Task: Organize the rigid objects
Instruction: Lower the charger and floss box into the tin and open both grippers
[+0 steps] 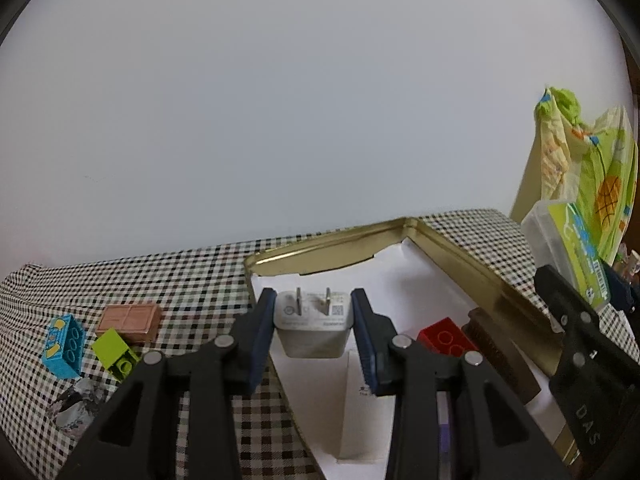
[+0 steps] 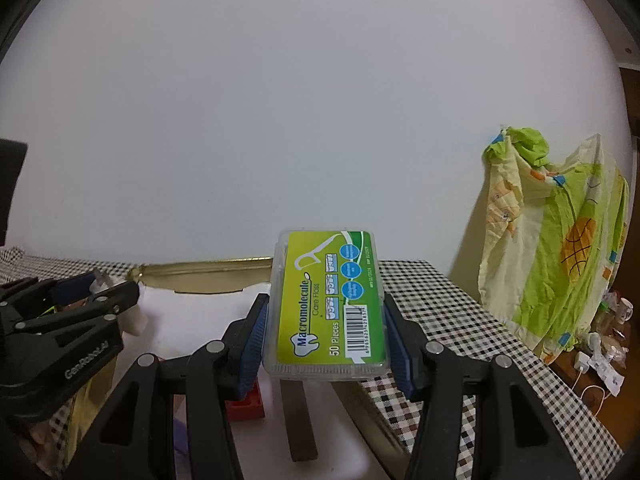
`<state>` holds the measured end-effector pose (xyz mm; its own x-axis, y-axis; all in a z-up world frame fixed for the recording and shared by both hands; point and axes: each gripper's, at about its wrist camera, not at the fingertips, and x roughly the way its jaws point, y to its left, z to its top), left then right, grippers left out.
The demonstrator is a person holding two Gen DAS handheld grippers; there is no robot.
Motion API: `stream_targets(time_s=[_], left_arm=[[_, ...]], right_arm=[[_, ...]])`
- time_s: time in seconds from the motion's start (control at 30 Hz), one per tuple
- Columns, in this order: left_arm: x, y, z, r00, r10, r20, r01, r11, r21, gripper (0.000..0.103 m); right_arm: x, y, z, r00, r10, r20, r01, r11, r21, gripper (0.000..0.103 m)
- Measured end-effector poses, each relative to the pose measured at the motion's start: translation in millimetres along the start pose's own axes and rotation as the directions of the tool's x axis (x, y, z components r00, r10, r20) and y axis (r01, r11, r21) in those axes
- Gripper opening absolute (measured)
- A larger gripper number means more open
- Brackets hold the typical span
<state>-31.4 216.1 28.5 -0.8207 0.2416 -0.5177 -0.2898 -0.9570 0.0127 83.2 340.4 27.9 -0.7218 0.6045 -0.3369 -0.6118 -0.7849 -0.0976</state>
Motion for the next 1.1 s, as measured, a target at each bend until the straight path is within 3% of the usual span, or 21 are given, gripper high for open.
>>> stream_targets(time_s=[0.6, 0.97, 1.07, 1.1], left_arm=[[21.9, -7.5, -7.9, 0.993, 0.029, -0.114, -0.025, 0.999, 0.036, 0.037], [21.0, -11.2, -8.8, 0.991, 0.047, -0.122, -0.037, 0.996, 0.079, 0.037], [21.3, -12.1, -8.5, 0.992, 0.038, -0.121, -0.028, 0.996, 0.085, 0.043], [19.3, -12.3, -8.1, 0.993, 0.021, -0.114, -0.012, 0.996, 0.084, 0.055]], right_arm=[[16.4, 5.2, 1.0, 0.996, 0.038, -0.082, -0.038, 0.999, 0.005, 0.056], [19.8, 9.5, 1.4, 0.992, 0.065, -0.105, -0.066, 0.998, -0.003, 0.056], [18.6, 10.8, 1.2, 0.992, 0.068, -0.103, -0.069, 0.998, -0.002, 0.056], [17.7, 10.5, 1.3, 0.993, 0.068, -0.098, -0.068, 0.998, 0.001, 0.056]])
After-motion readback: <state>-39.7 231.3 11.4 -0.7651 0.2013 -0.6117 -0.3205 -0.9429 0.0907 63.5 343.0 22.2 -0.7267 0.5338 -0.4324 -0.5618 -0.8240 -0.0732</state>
